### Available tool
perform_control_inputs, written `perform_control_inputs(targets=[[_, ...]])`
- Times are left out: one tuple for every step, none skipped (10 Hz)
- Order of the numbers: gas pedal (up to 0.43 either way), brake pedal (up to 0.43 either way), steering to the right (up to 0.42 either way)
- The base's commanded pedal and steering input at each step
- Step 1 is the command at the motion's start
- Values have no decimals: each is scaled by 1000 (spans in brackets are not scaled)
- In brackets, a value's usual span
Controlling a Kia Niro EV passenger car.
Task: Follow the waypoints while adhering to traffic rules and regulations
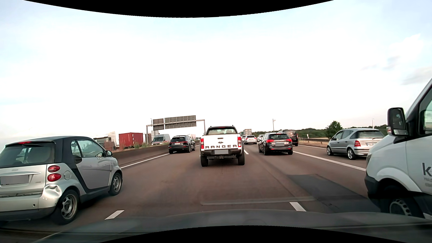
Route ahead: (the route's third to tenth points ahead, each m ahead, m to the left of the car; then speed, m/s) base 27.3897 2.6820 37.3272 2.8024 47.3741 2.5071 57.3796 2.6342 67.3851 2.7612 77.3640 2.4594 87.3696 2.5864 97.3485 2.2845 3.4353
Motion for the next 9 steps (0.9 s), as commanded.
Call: perform_control_inputs(targets=[[67,0,-4],[67,0,-4],[67,0,-4],[67,0,-4],[67,0,-4],[67,0,-4],[67,0,-4],[67,0,-4],[67,0,-4]])
